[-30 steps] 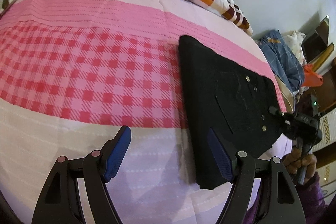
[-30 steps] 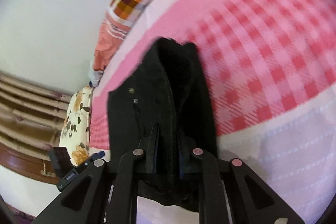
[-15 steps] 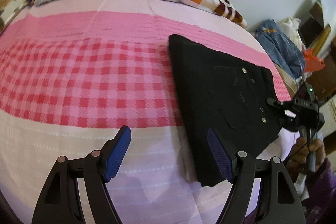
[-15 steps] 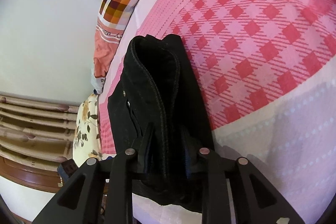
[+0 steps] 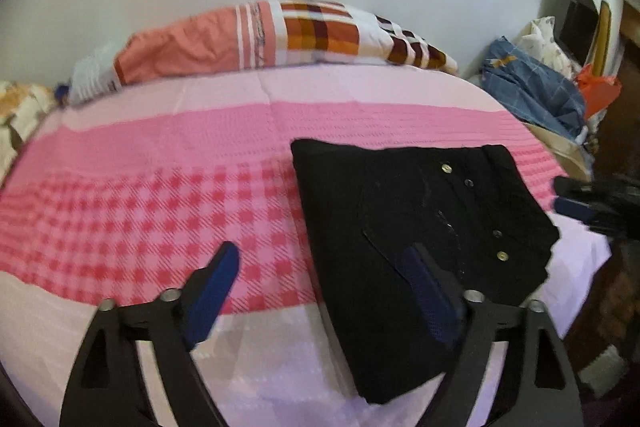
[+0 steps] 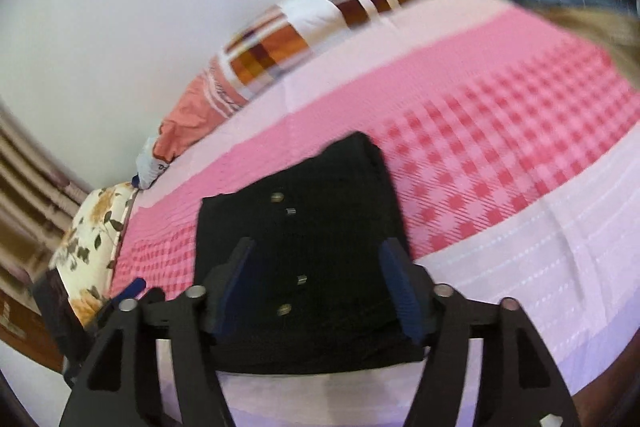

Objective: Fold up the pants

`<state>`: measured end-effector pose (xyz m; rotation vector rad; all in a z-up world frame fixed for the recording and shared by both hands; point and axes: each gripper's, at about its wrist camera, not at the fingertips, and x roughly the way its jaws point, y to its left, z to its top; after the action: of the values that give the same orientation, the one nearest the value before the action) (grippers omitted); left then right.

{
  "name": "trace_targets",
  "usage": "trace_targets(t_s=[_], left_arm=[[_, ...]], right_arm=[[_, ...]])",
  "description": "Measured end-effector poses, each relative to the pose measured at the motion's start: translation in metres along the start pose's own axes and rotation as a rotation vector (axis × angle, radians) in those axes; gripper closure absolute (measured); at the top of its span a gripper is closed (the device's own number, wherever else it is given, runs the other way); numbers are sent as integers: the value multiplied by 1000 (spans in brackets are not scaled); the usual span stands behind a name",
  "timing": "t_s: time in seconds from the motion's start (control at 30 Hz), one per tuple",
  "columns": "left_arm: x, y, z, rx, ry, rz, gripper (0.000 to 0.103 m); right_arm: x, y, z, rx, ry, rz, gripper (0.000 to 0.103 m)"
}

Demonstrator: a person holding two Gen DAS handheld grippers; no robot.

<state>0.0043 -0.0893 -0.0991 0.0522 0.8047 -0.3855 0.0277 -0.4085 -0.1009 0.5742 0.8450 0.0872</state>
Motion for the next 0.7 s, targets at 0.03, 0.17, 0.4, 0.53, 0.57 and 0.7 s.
trace_targets(t_s=[0.03, 0.17, 0.4, 0.53, 0.57, 0.7], left_arm=[[-1, -2, 0, 4, -8, 8, 14], [-4, -5, -2, 8, -20, 29, 12], [-11, -4, -6, -16, -23, 25, 12], [-15, -6, -6, -9, -32, 40, 12], [-15, -6, -6, -5, -31, 41, 12], [-17, -12, -6, 22, -38, 46, 12]], right_arm=[[-2, 11, -6, -29, -16, -3, 33], [-1, 37, -22, -131, -17, -24, 28], [0, 44, -35, -156, 7, -6, 26], [-5, 41, -35, -134, -2, -4, 20], [-5, 41, -35, -133, 4, -4, 18], [-7, 41, -33, -143, 2, -11, 18]])
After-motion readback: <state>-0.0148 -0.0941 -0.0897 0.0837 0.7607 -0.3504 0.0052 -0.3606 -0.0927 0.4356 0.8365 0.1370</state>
